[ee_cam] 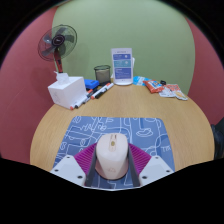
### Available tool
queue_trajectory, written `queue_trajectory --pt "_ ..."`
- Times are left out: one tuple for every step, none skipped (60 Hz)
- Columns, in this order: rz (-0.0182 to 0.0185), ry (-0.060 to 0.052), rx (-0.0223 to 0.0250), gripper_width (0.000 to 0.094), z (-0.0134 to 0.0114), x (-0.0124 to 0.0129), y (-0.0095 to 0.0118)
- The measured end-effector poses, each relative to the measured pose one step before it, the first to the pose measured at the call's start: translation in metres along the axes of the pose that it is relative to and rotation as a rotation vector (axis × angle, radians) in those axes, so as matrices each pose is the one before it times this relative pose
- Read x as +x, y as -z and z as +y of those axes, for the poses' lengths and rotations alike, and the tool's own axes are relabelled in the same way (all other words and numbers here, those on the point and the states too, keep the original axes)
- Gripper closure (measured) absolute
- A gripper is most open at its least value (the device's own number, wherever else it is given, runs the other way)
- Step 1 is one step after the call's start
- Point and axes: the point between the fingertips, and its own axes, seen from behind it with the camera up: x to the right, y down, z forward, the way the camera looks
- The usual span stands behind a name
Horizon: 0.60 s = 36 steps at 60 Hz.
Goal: Arrange mouse
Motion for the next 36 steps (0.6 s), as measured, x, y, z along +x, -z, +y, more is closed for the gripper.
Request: queue_trajectory --pt "0.00012 -0.0011 -0.00206 0.0377 0.00053 -0.00048 0.00081" --pt "0.00157 0.0009 0.00253 0.0348 -0.001 0.00128 0.00107" --pt "0.00532 -0.0009 0.00468 0.031 -0.00104 0.00016 0.00249" --pt "0.00342 0.0016 0.00547 0.0247 -0.00132 -0.00032 0.00245" --pt "0.00304 0.0048 0.00464 0.0189 -0.00096 -0.00051 0.00219" --pt "0.0016 0.0042 0.00213 0.0135 -0.00115 -0.00045 0.00379" --pt "0.00163 0.0039 0.00217 0.0099 -0.00172 -0.00038 0.00435" --pt "0.00267 0.0038 0.0021 0.0068 -0.00188 0.00005 0.00482" --pt "0.0088 0.003 0.00299 0.0086 -0.0021 0.00095 0.0051" --pt "0.00091 0.0047 0.00244 0.0092 -0.00227 -0.00072 0.00577" --pt "0.00508 0.0027 0.00311 0.0095 -0.00268 0.00032 0.00641" --pt "0.00447 0.0017 0.00518 0.0097 -0.00369 0.00061 0.0075" --pt "0.00604 -0.0016 0.00944 0.0092 -0.00321 -0.00072 0.00599" --pt "0.00477 -0.0001 0.00719 0.0093 -0.00369 0.00067 0.00868" --pt "0.00429 -0.0002 0.0069 0.0092 -0.00298 -0.00058 0.00734" --pt "0.00315 0.0011 0.00296 0.0088 -0.00294 -0.00009 0.00841" --pt "0.00566 -0.0008 0.00286 0.0089 -0.00135 -0.00098 0.00661" --pt "0.00545 -0.0002 0.00111 0.0089 -0.00194 -0.00042 0.00779" --pt "0.0052 0.001 0.0025 0.0089 -0.00248 -0.00071 0.00697" --pt "0.00251 0.0003 0.00376 0.0089 -0.00219 -0.00131 0.00748" --pt "0.0018 0.0002 0.00379 0.0086 -0.00242 -0.00117 0.00813" --pt "0.00196 -0.0006 0.00528 0.0085 -0.0026 -0.00108 0.00847" --pt "0.00333 -0.0011 0.00713 0.0084 -0.00247 -0.0008 0.00858" --pt "0.00253 0.0 0.00518 0.0087 -0.00234 0.00021 0.00954" --pt "0.00391 0.0005 0.00478 0.0091 -0.00166 -0.00033 0.00883" --pt "0.00313 0.0001 0.00352 0.0091 -0.00127 -0.00056 0.00851" --pt "0.00206 -0.0002 0.00356 0.0092 -0.00126 -0.00068 0.00844" --pt "0.00186 -0.0013 0.00492 0.0091 -0.00134 -0.00088 0.00839" --pt "0.00156 -0.0019 0.00497 0.0092 -0.00113 -0.00071 0.00794" --pt "0.0022 -0.0031 0.0045 0.0091 -0.00125 -0.0007 0.00734" --pt "0.00188 -0.005 0.00535 0.009 -0.0004 -0.00092 0.00786" --pt "0.00102 -0.0037 0.0049 0.0091 -0.00027 -0.00096 0.00764" --pt "0.00021 -0.0026 0.00329 0.0091 0.00025 -0.00108 0.0075" --pt "-0.00016 -0.0012 0.00241 0.0091 0.00074 -0.00114 0.00765" --pt "-0.00004 -0.0004 0.00262 0.0093 0.00076 -0.00115 0.00754" --pt "0.00075 0.0001 0.00378 0.0093 0.0005 -0.00111 0.0074"
